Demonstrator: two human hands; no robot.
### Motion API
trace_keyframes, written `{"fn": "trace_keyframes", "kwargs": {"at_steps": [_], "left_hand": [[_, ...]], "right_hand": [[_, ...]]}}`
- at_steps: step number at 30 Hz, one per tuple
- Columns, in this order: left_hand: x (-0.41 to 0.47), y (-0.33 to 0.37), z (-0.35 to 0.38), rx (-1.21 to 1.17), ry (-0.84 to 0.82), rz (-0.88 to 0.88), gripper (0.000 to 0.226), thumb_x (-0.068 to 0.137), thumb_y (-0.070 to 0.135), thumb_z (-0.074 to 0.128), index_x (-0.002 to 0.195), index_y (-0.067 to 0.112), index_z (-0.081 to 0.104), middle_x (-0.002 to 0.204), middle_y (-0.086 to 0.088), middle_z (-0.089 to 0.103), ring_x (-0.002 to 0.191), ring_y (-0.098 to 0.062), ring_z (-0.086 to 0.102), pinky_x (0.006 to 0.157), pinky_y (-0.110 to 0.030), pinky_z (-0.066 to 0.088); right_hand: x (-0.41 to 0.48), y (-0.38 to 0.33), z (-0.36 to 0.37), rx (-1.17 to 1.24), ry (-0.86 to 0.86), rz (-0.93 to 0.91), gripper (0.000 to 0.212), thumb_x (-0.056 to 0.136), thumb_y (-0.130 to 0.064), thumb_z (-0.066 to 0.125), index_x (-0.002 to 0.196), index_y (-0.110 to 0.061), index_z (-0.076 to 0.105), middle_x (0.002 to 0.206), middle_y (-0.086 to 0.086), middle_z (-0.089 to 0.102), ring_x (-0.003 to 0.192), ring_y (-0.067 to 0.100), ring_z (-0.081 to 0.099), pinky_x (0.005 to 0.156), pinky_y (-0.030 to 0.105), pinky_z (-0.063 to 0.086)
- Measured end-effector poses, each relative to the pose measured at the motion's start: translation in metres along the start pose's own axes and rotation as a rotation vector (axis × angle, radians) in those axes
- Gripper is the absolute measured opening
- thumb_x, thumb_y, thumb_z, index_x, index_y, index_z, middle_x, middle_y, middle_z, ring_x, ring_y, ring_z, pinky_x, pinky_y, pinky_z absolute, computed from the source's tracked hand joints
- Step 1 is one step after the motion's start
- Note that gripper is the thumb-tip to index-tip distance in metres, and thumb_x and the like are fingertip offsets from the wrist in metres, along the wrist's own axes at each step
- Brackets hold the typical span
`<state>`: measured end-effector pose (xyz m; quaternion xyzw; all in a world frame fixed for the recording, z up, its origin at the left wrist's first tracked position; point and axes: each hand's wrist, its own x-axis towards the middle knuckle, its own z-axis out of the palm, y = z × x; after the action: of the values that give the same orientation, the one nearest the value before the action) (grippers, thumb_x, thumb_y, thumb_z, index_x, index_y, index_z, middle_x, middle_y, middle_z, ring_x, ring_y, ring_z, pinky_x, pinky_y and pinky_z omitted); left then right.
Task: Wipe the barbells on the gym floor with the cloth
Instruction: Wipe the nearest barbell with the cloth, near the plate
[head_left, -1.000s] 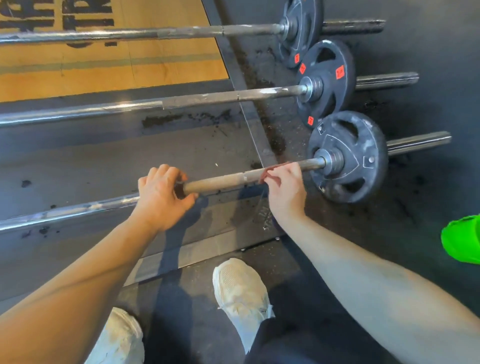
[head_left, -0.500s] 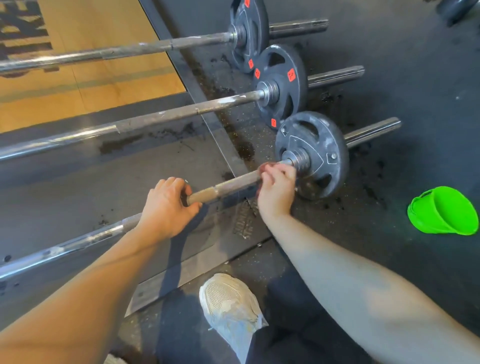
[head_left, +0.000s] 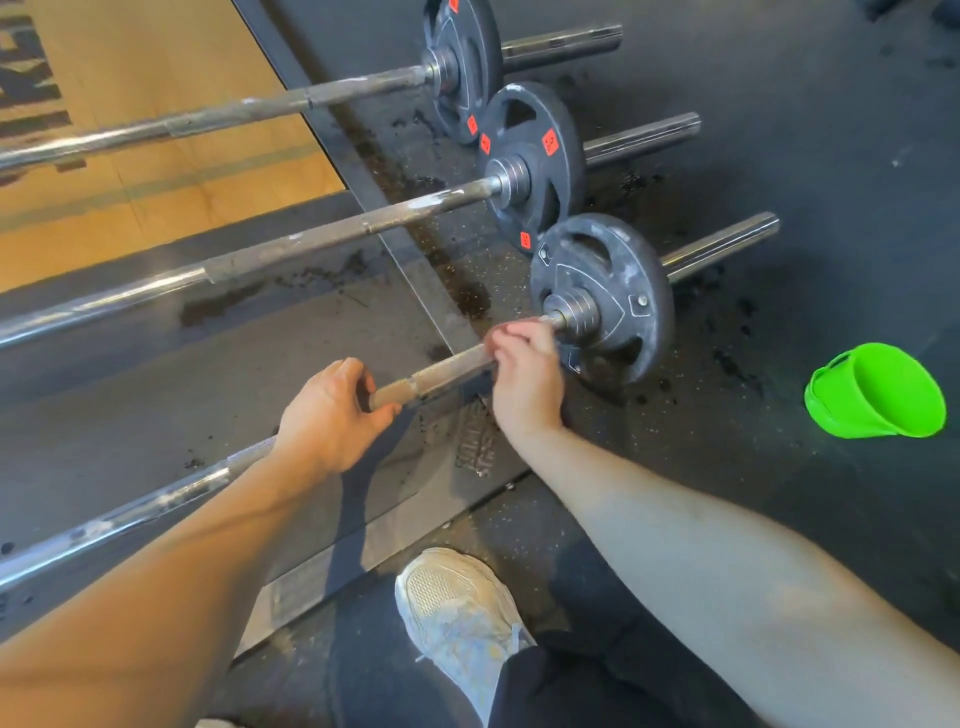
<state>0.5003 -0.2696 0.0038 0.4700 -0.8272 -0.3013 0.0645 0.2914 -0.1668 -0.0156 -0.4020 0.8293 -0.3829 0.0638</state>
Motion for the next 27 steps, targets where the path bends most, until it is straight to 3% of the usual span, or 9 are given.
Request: {"fn": "trace_keyframes", "kwargs": {"at_steps": [2, 4, 6, 11, 17, 19, 23, 27], "left_hand": [[-0.001, -0.001, 0.0, 0.005, 0.005, 0.003, 0.031, 0.081, 0.042, 0.077, 0.085, 0.024, 0.053, 0.083, 0.007, 0.055, 0.075, -0.018, 0.054, 0.069, -0.041, 0.052], [-0.001, -0.001, -0.001, 0.008, 0.006, 0.015, 0.031, 0.082, 0.042, 0.078, 0.085, 0.024, 0.053, 0.083, 0.007, 0.055, 0.076, -0.019, 0.054, 0.069, -0.041, 0.052], [-0.002, -0.002, -0.002, 0.014, 0.007, 0.039, 0.031, 0.082, 0.041, 0.078, 0.086, 0.023, 0.053, 0.084, 0.008, 0.055, 0.077, -0.02, 0.054, 0.068, -0.039, 0.05], [-0.003, -0.002, 0.002, 0.005, 0.002, 0.016, 0.038, 0.081, 0.046, 0.08, 0.09, 0.022, 0.052, 0.086, 0.006, 0.055, 0.077, -0.02, 0.055, 0.07, -0.042, 0.053], [-0.003, -0.005, 0.008, 0.006, 0.033, 0.048, 0.039, 0.081, 0.048, 0.079, 0.09, 0.024, 0.05, 0.087, 0.008, 0.054, 0.074, -0.021, 0.057, 0.067, -0.042, 0.054], [-0.005, -0.006, 0.011, 0.01, 0.072, 0.081, 0.037, 0.083, 0.047, 0.078, 0.09, 0.025, 0.049, 0.087, 0.007, 0.053, 0.073, -0.024, 0.058, 0.066, -0.042, 0.054], [-0.006, -0.004, 0.012, 0.007, 0.097, 0.064, 0.036, 0.084, 0.046, 0.077, 0.087, 0.025, 0.049, 0.086, 0.009, 0.051, 0.071, -0.025, 0.058, 0.067, -0.044, 0.055], [-0.003, -0.004, 0.009, -0.004, 0.08, 0.05, 0.037, 0.084, 0.046, 0.079, 0.083, 0.023, 0.049, 0.082, 0.008, 0.053, 0.069, -0.023, 0.057, 0.066, -0.043, 0.054]], "right_hand": [[-0.027, -0.01, 0.007, 0.074, -0.239, -0.129, 0.024, 0.098, -0.005, 0.06, 0.119, -0.012, 0.071, 0.119, -0.012, 0.057, 0.109, 0.009, 0.059, 0.098, 0.021, 0.05], [-0.022, -0.002, 0.0, 0.098, -0.335, -0.168, 0.026, 0.099, -0.005, 0.062, 0.122, -0.015, 0.07, 0.118, -0.017, 0.061, 0.107, 0.005, 0.062, 0.097, 0.016, 0.051], [-0.002, 0.009, -0.011, 0.061, -0.328, -0.151, 0.027, 0.097, -0.001, 0.063, 0.12, -0.013, 0.073, 0.124, -0.011, 0.062, 0.11, 0.003, 0.061, 0.099, 0.009, 0.044], [0.004, 0.007, -0.01, 0.005, -0.123, -0.045, 0.025, 0.097, -0.009, 0.062, 0.116, -0.016, 0.076, 0.126, -0.009, 0.062, 0.113, 0.013, 0.06, 0.098, 0.027, 0.048], [-0.006, -0.001, -0.021, 0.165, -0.023, 0.106, 0.029, 0.093, -0.018, 0.071, 0.121, -0.014, 0.072, 0.128, -0.005, 0.056, 0.121, 0.011, 0.055, 0.105, 0.016, 0.04], [-0.007, -0.007, -0.029, 0.21, -0.036, 0.137, 0.036, 0.089, -0.019, 0.073, 0.124, -0.019, 0.068, 0.128, -0.008, 0.051, 0.12, 0.007, 0.053, 0.102, 0.009, 0.038], [-0.008, -0.014, -0.041, 0.257, -0.14, 0.206, 0.054, 0.078, -0.009, 0.069, 0.126, -0.026, 0.052, 0.126, -0.008, 0.045, 0.116, 0.011, 0.052, 0.098, 0.021, 0.048], [-0.01, -0.015, -0.045, 0.247, -0.16, 0.199, 0.055, 0.078, -0.001, 0.065, 0.125, -0.025, 0.053, 0.127, -0.006, 0.047, 0.118, 0.009, 0.051, 0.1, 0.017, 0.044]]}}
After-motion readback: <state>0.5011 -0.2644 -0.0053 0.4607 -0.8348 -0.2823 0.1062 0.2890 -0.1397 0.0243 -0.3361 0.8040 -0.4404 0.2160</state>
